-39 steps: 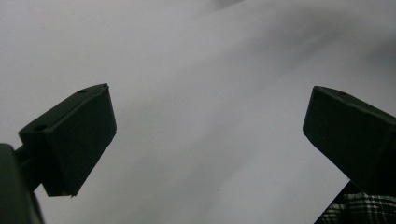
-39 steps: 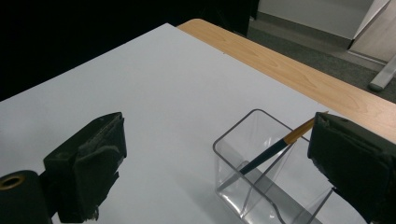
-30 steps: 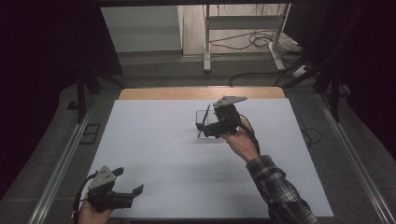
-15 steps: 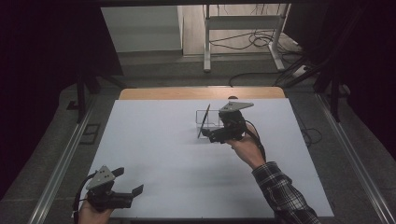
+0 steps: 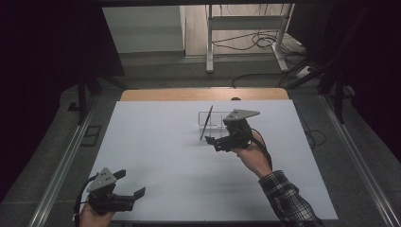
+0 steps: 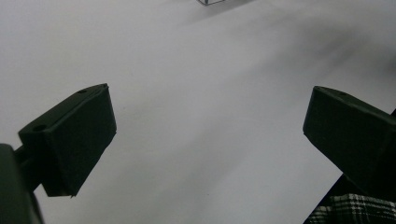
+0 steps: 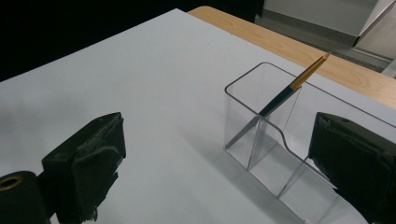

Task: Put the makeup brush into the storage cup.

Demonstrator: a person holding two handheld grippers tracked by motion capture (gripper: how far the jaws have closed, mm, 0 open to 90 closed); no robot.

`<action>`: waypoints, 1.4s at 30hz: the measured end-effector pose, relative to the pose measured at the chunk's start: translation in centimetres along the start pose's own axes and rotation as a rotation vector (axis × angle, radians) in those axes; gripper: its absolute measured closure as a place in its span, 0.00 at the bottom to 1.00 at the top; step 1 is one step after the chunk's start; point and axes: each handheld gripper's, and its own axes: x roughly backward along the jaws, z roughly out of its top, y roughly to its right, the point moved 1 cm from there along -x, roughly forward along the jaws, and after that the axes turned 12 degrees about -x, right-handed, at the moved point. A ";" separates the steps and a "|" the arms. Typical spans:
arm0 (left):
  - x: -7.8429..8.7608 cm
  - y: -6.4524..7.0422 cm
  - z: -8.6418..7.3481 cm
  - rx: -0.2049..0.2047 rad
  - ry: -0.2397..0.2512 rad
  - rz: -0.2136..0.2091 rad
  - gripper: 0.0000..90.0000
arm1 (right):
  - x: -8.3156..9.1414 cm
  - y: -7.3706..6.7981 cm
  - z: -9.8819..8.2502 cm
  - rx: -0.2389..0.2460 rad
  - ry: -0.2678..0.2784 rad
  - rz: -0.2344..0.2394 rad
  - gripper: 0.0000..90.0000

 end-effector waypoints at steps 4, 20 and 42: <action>0.0 0.0 0.0 0.000 -0.001 -0.002 0.03 | 0.1 -0.2 -0.4 0.010 -0.003 -0.001 0.04; 0.0 0.1 0.0 0.001 -0.002 -0.008 0.04 | 0.4 0.0 -2.2 0.023 -0.035 -0.013 0.03; 0.0 0.1 0.1 0.001 -0.004 -0.015 0.04 | 2.2 -0.5 -3.4 0.014 -0.028 -0.013 0.00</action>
